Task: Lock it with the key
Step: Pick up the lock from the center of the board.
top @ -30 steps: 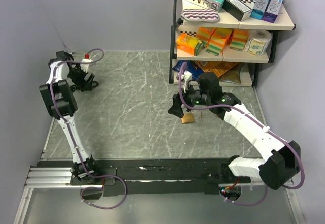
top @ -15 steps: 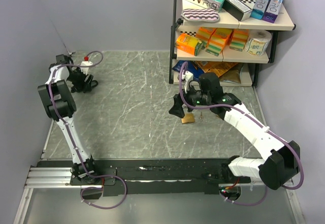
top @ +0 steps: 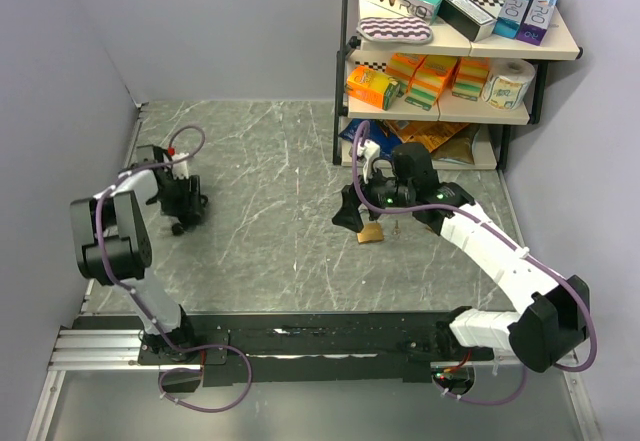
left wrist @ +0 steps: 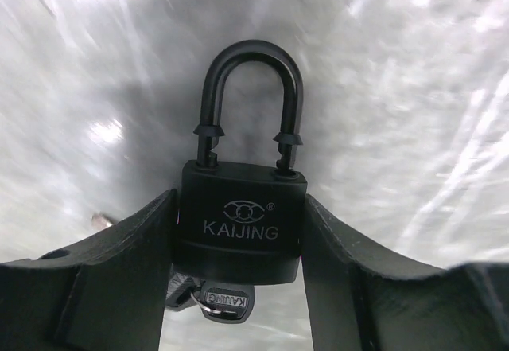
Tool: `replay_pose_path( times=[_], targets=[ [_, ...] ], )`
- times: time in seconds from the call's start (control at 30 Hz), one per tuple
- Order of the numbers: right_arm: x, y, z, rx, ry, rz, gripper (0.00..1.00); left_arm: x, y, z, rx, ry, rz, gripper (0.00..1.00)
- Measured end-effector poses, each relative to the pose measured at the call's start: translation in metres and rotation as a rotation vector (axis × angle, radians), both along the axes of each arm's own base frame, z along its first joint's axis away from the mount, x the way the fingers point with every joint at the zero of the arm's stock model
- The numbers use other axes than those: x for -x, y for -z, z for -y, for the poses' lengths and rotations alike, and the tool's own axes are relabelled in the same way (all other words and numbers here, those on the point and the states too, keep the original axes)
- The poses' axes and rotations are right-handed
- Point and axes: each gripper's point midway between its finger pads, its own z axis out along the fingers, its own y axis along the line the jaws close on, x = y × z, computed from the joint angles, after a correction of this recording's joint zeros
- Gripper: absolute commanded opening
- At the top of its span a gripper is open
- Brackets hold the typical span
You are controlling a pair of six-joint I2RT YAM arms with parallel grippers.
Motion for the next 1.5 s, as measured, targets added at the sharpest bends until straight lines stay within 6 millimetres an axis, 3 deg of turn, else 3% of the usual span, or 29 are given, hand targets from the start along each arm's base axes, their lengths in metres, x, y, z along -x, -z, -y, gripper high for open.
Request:
replay_pose_path(
  times=[0.1,0.2,0.3,0.33,0.43,0.63,0.7,1.03,1.23,1.5],
  targets=[
    [0.0,0.001,0.0,0.0,0.001,-0.009,0.99,0.013,0.0,0.016,0.037,-0.121,-0.039,0.13],
    [0.0,0.001,0.0,-0.001,0.003,-0.011,0.99,0.014,0.001,0.02,0.029,-0.212,-0.054,0.16],
    [0.0,0.002,0.0,0.0,0.004,-0.01,0.99,0.012,0.002,0.022,-0.016,-0.255,-0.059,0.25],
    [0.0,0.001,0.0,0.001,0.005,-0.009,0.99,0.012,0.003,0.023,-0.034,-0.258,-0.062,0.34],
    [0.0,0.001,0.0,0.0,0.006,-0.006,0.99,0.014,0.005,0.029,-0.083,-0.242,-0.088,0.47],
    [0.0,-0.001,0.001,-0.002,0.006,-0.002,0.99,0.012,0.009,0.031,-0.128,-0.227,-0.174,0.56],
    [0.0,-0.001,0.001,-0.002,0.006,0.001,0.99,0.012,0.01,0.031,-0.135,-0.223,-0.201,0.65],
    [0.001,-0.001,0.003,0.005,0.002,0.007,0.99,0.013,0.012,0.033,-0.177,-0.204,-0.252,0.57],
    [0.003,-0.003,0.003,0.008,-0.014,0.009,0.99,0.012,0.013,0.033,-0.18,-0.199,-0.274,0.65],
    [0.004,-0.02,-0.003,-0.019,-0.059,0.043,0.99,0.012,0.013,0.033,-0.182,-0.179,-0.314,0.62]
  ],
)
